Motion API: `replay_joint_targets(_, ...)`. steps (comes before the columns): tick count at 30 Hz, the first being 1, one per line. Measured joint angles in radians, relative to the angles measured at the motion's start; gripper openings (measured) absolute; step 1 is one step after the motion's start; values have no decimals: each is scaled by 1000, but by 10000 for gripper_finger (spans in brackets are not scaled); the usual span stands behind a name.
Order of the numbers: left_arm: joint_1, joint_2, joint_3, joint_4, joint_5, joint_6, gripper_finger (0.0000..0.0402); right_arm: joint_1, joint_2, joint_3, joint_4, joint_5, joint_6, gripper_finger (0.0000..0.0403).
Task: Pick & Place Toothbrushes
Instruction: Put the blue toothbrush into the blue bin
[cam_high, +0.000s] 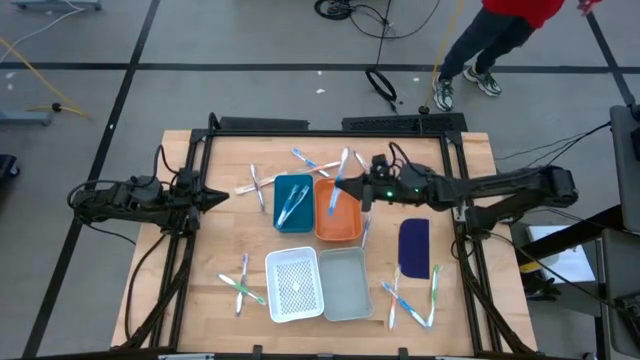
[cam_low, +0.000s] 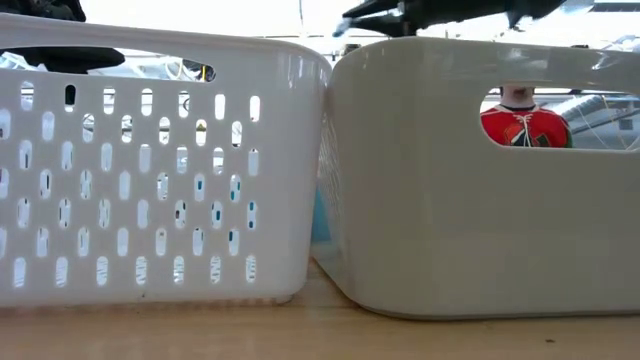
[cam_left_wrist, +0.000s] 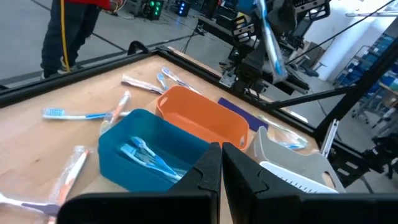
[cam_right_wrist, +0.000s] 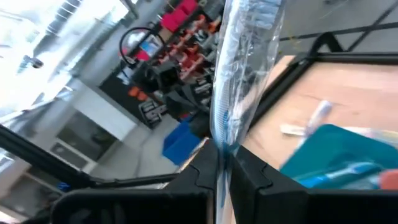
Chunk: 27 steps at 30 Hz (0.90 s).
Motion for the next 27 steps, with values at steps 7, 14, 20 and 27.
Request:
replay_joint_targets(7,0,19,0,53,7,-3,57,-54,146,0,162,-121,65,7)
replay_joint_targets(14,0,139,0,214,8,5,152,-97,264,74,234,-229,57,7)
replay_joint_targets(20,0,292,0,335,34,0,212,-128,360,207,220,-336,-31,7)
replay_joint_targets(27,10,429,0,501,75,-34,234,-152,455,345,189,-435,-87,7)
